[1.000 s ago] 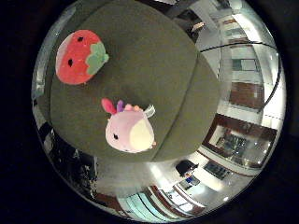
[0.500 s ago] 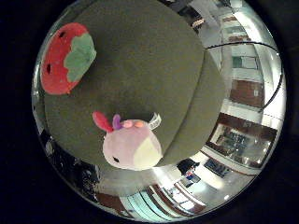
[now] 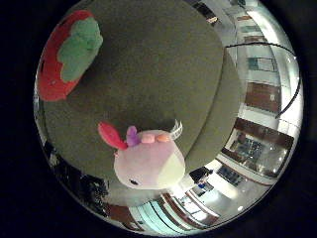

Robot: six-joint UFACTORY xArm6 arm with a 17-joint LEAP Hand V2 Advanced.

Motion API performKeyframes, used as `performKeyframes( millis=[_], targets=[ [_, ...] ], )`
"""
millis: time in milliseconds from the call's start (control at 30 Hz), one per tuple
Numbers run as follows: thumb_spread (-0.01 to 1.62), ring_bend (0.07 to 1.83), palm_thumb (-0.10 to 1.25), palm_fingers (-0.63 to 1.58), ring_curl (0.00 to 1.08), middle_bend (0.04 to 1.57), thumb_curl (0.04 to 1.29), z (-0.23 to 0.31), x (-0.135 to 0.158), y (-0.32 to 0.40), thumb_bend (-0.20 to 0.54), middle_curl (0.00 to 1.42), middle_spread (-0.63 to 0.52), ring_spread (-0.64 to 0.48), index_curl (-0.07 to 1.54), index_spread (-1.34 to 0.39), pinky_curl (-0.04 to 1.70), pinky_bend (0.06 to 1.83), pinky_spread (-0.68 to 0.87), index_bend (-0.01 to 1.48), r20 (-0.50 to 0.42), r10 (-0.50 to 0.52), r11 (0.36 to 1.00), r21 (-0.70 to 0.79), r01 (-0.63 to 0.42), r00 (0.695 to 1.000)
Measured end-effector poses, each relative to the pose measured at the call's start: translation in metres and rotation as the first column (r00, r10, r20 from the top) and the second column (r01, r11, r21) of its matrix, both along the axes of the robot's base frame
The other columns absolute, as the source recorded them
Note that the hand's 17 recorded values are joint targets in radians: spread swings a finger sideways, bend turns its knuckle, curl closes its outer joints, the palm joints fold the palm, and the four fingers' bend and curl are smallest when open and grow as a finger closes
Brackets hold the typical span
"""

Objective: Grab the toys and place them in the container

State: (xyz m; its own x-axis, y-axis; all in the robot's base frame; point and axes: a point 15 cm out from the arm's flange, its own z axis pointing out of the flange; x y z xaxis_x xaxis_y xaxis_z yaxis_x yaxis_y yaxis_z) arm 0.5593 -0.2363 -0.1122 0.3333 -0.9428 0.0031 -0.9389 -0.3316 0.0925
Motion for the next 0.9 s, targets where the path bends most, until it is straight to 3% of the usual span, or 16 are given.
performKeyframes(
  millis=[433,633,767,833,900],
  targets=[
    [1.04,0.26,0.52,0.18,0.27,0.21,0.30,-0.029,-0.004,0.003,-0.021,0.32,0.03,0.17,0.29,-0.34,0.16,0.43,0.30,0.16,-0.002,-0.015,0.999,-0.048,0.015,1.000],
    [1.03,0.37,0.59,0.37,0.29,0.24,0.30,-0.039,-0.006,0.014,-0.020,0.34,-0.04,0.07,0.29,-0.35,0.14,0.49,0.26,0.17,-0.012,-0.021,0.999,-0.046,0.021,1.000],
    [1.03,0.64,0.64,0.88,0.36,0.38,0.31,-0.042,-0.006,0.015,-0.015,0.40,-0.20,-0.20,0.30,-0.39,0.10,0.68,-0.04,0.19,-0.007,-0.030,0.998,-0.047,0.030,1.000],
    [1.04,0.72,0.66,1.05,0.39,0.44,0.31,-0.041,-0.004,0.014,-0.016,0.44,-0.25,-0.27,0.33,-0.42,0.12,0.78,-0.19,0.20,-0.001,-0.030,0.998,-0.048,0.030,1.000],
    [1.04,0.83,0.70,1.20,0.47,0.58,0.32,-0.040,-0.003,0.012,-0.018,0.53,-0.29,-0.30,0.42,-0.46,0.19,0.96,-0.33,0.31,0.005,-0.032,0.998,-0.050,0.033,0.999]
  ],
)
